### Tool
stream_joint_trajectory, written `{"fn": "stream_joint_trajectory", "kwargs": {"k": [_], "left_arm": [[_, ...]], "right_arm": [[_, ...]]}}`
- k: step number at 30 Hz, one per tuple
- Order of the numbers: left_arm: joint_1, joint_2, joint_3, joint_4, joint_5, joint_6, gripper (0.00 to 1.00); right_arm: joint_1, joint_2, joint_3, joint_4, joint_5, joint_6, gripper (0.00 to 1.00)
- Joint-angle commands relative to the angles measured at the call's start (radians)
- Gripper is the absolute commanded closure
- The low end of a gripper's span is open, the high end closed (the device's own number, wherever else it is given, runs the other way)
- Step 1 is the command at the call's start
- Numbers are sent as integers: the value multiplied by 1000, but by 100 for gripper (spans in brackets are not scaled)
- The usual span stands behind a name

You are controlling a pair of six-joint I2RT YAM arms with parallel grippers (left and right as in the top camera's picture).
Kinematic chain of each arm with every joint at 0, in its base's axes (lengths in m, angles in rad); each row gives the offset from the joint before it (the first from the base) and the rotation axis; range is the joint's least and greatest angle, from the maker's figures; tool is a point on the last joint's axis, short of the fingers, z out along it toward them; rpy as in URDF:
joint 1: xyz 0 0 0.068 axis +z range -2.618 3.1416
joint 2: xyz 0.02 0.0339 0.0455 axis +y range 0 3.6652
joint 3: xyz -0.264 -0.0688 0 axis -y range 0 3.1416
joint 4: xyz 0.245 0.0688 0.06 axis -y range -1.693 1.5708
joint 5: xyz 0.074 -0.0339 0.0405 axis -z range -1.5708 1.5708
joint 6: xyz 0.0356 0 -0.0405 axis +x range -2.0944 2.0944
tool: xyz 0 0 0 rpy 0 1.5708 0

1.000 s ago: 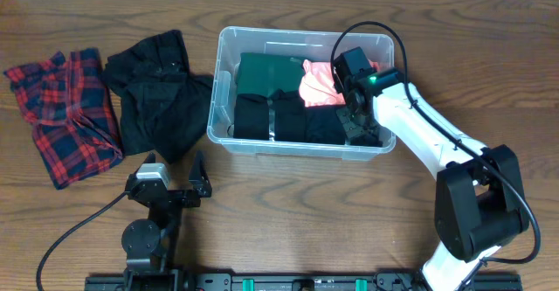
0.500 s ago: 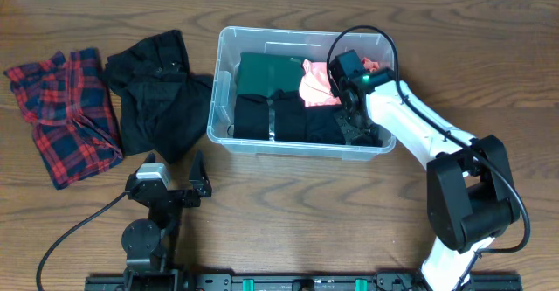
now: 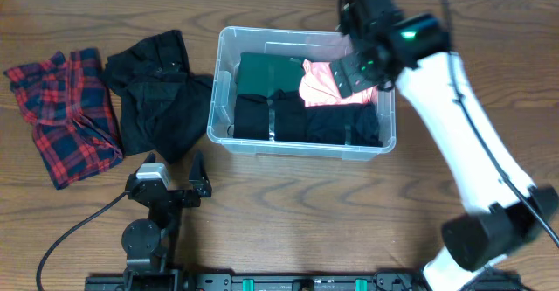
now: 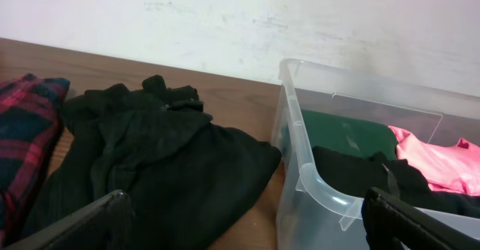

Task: Pack container
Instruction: 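Press the navy cloth down, release, and withdraw the right gripper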

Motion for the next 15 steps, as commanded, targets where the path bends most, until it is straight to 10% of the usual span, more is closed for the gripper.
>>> {"fn": "stream_joint_trajectory", "kwargs": {"k": [1, 15], "left_arm": [[-4, -6, -16, -35, 8, 5, 2], [-4, -6, -16, -4, -26, 5, 2]], "right_arm": [[-92, -54, 30, -21, 6, 68, 1], [-642, -13, -3, -31, -37, 282, 1]]}}
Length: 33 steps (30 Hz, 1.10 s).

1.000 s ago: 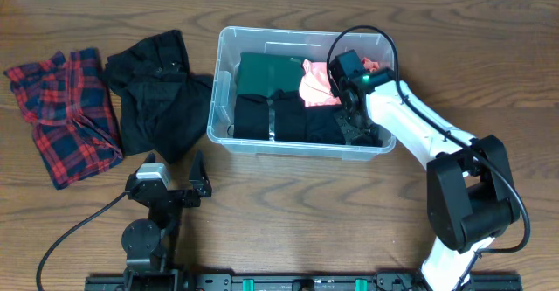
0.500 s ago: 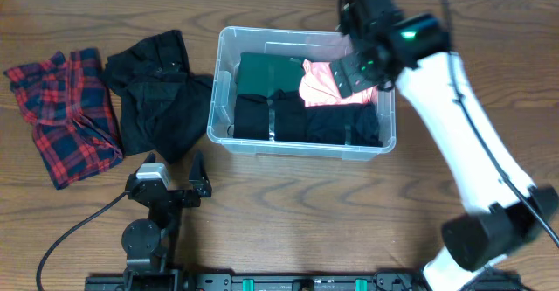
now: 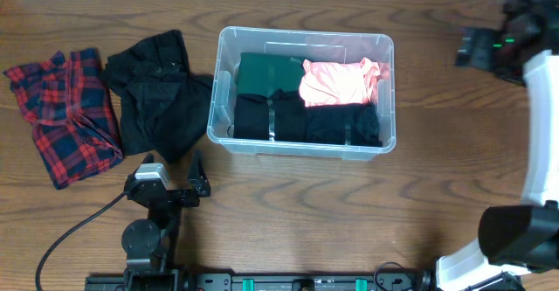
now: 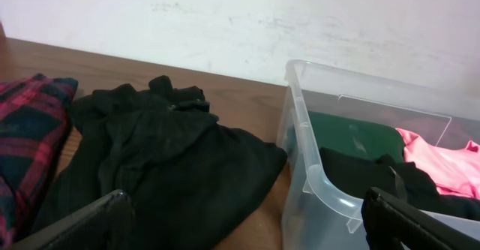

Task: Pack container
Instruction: 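Press the navy cloth down, release, and withdraw the right gripper, then reach the left gripper to the black garment and grasp it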

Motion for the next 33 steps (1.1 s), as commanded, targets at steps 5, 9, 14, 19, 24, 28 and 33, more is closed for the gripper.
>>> {"fn": "stream_joint_trajectory", "kwargs": {"k": [5, 9, 14, 19, 24, 28, 33], "left_arm": [[-3, -3, 21, -18, 21, -60, 2], [-3, 50, 146, -106, 1, -82, 2], [25, 264, 458, -307, -69, 4, 2], [72, 536, 815, -561, -83, 87, 2], [82, 776, 1113, -778, -44, 137, 2], [82, 888, 1206, -792, 10, 137, 2], [85, 1002, 1207, -674, -18, 141, 2]], "right_arm": [[-167, 45, -7, 20, -100, 54, 1], [-191, 56, -7, -20, -122, 53, 1], [-189, 56, -7, -20, -122, 53, 1], [-189, 56, -7, -20, -122, 53, 1], [-189, 56, -7, -20, -122, 53, 1], [-189, 56, -7, -20, -122, 53, 1], [-189, 56, -7, -20, -122, 53, 1]]}}
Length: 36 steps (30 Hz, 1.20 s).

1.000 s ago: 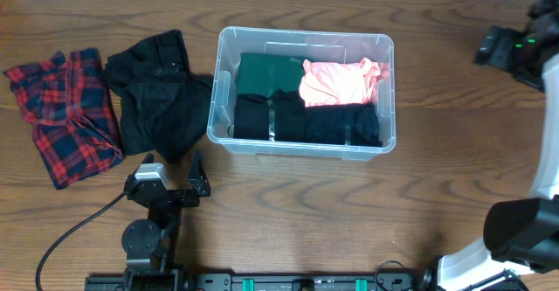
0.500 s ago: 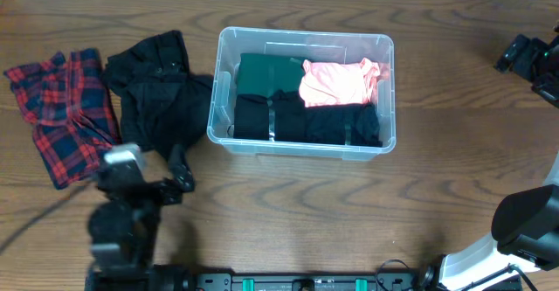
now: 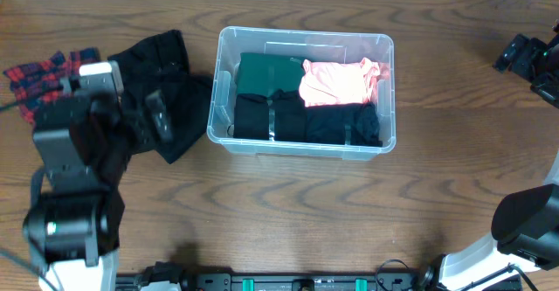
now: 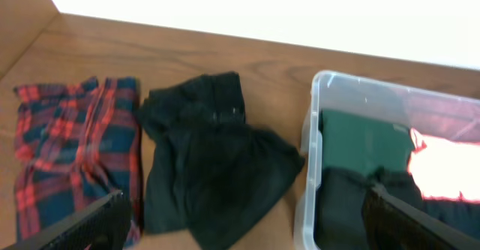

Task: Pack container
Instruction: 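Reach the left gripper to the black garment and grasp it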

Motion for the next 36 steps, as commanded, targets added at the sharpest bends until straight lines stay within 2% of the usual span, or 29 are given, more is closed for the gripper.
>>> {"fn": "stream_joint_trajectory", "kwargs": {"k": [1, 5, 9, 13, 17, 25, 31, 36], "left_arm": [[11, 93, 19, 41, -21, 25, 2], [29, 267, 19, 66, -71, 37, 2], [54, 411, 19, 70, -106, -95, 2], [83, 516, 19, 50, -105, -282, 2], [111, 601, 19, 19, -59, -391, 2], [162, 689, 18, -27, 95, -396, 2], [197, 708, 15, -47, 98, -367, 2], [217, 709, 11, -39, 82, -289, 2]], "right_arm": [[-2, 3, -4, 0, -1, 13, 1], [-2, 3, -4, 0, -1, 13, 1], [-2, 3, -4, 0, -1, 13, 1], [-2, 3, -4, 0, -1, 13, 1], [-2, 3, -4, 0, -1, 13, 1], [-2, 3, -4, 0, -1, 13, 1], [-2, 3, -4, 0, -1, 13, 1], [-2, 3, -4, 0, 0, 13, 1]]}}
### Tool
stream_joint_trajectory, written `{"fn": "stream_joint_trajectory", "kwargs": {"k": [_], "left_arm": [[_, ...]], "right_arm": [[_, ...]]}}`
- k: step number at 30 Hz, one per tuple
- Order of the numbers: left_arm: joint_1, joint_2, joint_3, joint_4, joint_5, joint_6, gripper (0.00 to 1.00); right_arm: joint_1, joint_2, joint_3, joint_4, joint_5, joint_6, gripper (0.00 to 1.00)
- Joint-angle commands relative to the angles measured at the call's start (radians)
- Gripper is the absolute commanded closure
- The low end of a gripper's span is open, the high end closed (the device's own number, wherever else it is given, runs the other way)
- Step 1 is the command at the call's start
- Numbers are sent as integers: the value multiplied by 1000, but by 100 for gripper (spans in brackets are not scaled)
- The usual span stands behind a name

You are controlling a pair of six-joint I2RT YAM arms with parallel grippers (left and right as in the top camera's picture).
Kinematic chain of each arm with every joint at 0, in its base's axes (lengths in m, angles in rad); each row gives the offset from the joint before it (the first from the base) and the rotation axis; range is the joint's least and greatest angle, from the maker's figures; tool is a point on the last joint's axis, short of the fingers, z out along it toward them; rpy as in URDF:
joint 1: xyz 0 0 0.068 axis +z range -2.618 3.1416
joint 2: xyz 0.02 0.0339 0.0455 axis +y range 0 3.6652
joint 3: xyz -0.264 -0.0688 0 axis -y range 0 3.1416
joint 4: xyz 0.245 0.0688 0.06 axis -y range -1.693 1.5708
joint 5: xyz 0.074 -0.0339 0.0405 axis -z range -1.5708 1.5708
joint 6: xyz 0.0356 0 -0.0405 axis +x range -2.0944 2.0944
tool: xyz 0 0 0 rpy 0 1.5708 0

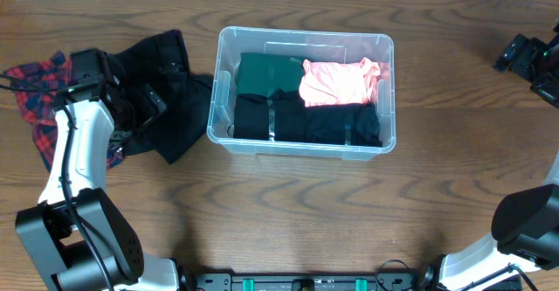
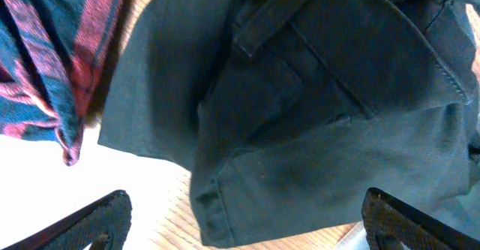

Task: Pack container
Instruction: 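Reach the left gripper to the black garment and grasp it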

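A clear plastic container (image 1: 225,72) stands mid-table and holds a green garment (image 1: 266,71), a pink one (image 1: 336,81) and black folded ones (image 1: 306,123). To its left lies a crumpled pair of black trousers (image 1: 170,81) (image 2: 315,107), and beyond that a red plaid garment (image 1: 35,107) (image 2: 52,77). My left gripper (image 1: 144,114) (image 2: 244,235) hangs open low over the trousers' near edge, its fingers (image 2: 94,220) spread wide with nothing between them. My right gripper (image 1: 517,55) sits at the far right edge, away from the container; its jaws are too small to read.
Bare wooden table (image 1: 288,212) stretches in front of the container and to its right. The left arm's white links (image 1: 74,151) run along the left side, partly covering the plaid garment.
My left gripper has moved from high above the two loose garments down close over the black trousers, still open. The right arm has stayed at the far right edge.
At first my right gripper was over the pink garment in the container while the left arm rested at the table's front. The right arm then stood off to the right. Later the left arm was raised over the loose clothes, and it is now low over the black trousers.
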Motion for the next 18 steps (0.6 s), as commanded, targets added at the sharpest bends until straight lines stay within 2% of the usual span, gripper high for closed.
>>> {"fn": "stream_joint_trajectory", "kwargs": {"k": [1, 10, 18], "left_arm": [[14, 10, 5, 5, 2, 79, 2], [14, 109, 4, 57, 2, 174, 2], [14, 202, 4, 134, 3, 177, 1]], "right_arm": [[-2, 3, -4, 0, 0, 13, 1], [-2, 3, -4, 0, 0, 13, 1], [-2, 3, -4, 0, 0, 13, 1]]}}
